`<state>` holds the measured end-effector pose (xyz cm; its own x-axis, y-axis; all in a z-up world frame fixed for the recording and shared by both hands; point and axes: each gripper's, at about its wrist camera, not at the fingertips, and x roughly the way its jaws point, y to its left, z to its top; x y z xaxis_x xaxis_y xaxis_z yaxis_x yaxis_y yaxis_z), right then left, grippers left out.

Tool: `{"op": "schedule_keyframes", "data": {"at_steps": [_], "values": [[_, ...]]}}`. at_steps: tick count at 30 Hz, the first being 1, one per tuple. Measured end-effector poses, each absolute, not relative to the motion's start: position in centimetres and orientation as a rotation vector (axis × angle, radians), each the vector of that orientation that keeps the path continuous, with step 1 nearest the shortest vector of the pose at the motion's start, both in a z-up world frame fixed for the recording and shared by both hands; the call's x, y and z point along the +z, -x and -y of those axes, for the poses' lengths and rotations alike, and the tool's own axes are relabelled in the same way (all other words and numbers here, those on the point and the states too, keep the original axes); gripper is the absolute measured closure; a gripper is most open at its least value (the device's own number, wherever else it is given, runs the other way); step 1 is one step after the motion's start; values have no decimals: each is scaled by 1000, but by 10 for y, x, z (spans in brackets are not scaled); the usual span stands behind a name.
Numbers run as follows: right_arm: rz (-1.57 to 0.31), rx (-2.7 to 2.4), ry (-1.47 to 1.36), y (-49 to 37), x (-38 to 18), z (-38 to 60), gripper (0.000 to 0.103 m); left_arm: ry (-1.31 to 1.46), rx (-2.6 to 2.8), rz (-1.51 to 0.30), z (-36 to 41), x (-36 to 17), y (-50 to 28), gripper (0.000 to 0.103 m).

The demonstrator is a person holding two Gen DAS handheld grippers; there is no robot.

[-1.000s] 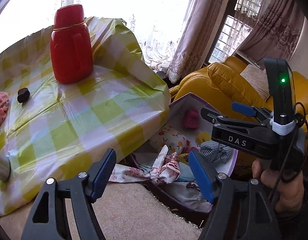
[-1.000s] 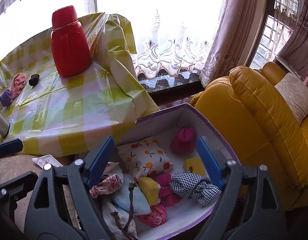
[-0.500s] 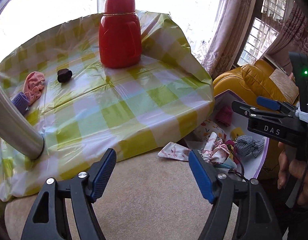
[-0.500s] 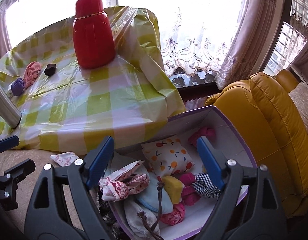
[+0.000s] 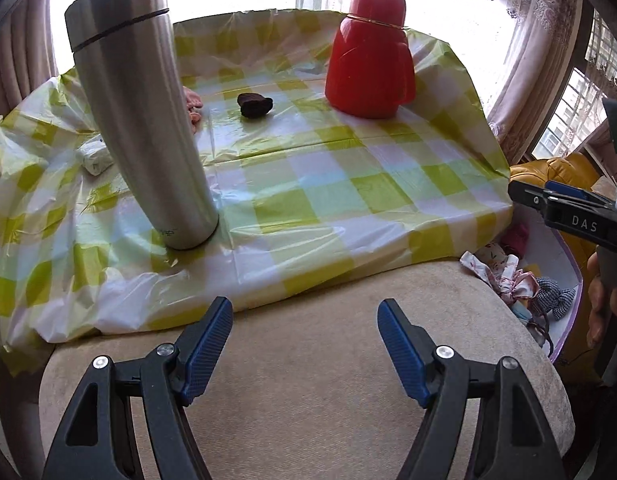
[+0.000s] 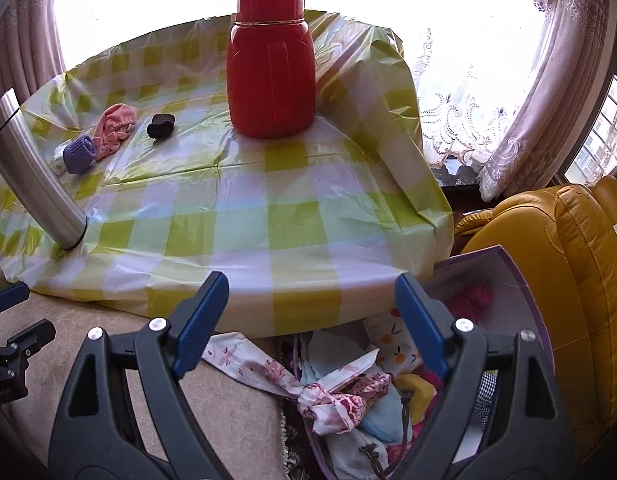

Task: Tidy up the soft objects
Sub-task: 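Move both open tools back over the table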

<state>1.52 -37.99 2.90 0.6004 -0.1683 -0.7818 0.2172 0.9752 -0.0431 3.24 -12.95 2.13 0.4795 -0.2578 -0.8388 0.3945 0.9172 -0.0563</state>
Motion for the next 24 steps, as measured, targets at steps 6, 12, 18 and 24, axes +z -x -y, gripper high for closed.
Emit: {"op": "schedule_keyframes", "data": {"at_steps": [6,12,18,24], "values": [[-909,-156,-38,-41,25,351,16,-142,-310,-1000,94,20,-41,27],[-916,-105,-11,-65,23,327,16,-123,-222,-1019,62,14,-55,27],[-923,-60,12,-86,20,304,16,-118,-167,-1020,42,11,-69,27],[-923,-28,24,-107,18,286,16,-78,-134,-1010,22,10,-87,27]]}}
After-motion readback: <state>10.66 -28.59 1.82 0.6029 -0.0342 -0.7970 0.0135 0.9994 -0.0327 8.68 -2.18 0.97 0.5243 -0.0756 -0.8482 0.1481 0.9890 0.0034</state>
